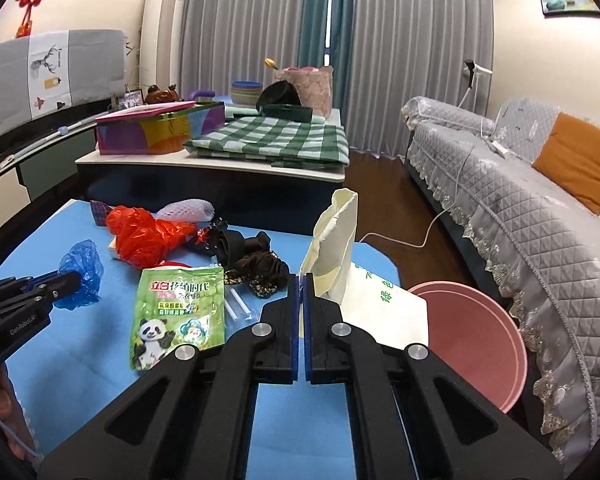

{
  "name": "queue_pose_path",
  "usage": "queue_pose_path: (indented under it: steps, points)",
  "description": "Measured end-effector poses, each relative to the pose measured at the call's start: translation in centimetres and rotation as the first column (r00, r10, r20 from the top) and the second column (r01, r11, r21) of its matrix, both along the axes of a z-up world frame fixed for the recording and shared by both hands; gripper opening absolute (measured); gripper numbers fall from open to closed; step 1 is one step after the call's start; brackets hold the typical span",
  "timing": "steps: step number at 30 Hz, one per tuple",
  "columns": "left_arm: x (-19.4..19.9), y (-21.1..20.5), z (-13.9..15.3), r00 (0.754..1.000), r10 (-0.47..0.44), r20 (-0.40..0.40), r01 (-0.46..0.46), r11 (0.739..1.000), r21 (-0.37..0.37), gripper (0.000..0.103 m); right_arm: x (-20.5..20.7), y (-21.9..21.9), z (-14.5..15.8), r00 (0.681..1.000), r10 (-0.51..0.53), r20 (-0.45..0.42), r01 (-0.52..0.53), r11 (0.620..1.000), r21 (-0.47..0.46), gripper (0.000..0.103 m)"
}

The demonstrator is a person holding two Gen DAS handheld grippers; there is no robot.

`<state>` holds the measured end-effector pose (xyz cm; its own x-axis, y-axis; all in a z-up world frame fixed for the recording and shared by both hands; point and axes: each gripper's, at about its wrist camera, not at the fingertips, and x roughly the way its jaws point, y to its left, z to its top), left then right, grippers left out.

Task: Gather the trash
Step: 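Carry the blue bag in the left tool while the right tool carries the white box to the pink bucket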

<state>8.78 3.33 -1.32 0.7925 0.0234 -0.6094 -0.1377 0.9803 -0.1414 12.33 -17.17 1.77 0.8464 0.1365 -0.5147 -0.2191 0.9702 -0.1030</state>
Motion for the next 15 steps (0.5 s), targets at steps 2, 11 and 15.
queue_pose_path:
  steps: [2,11,15]
  points:
    - [-0.4,-0.4,0.4,1.000,-0.011,0.012,0.011,1.000,0.002,0.012,-0.8,-0.6,0.5,1.000,-0.003,0.013,0.003,1.000,0.001,0.002]
    - [-1.6,-2.9,1.7,0.997,-0.061,0.049,0.061,0.998,0.014,0.012,-2.8,-3.3,1.8,0.999,-0.021,0.034,0.020,1.000,0.019,0.002]
    - [-1.7,-4.1,2.2,0.995,-0.086,0.057,0.086,0.996,0.002,0.012,-3.6,-5.3,2.5,0.998,-0.047,0.048,0.045,0.998,0.032,0.002]
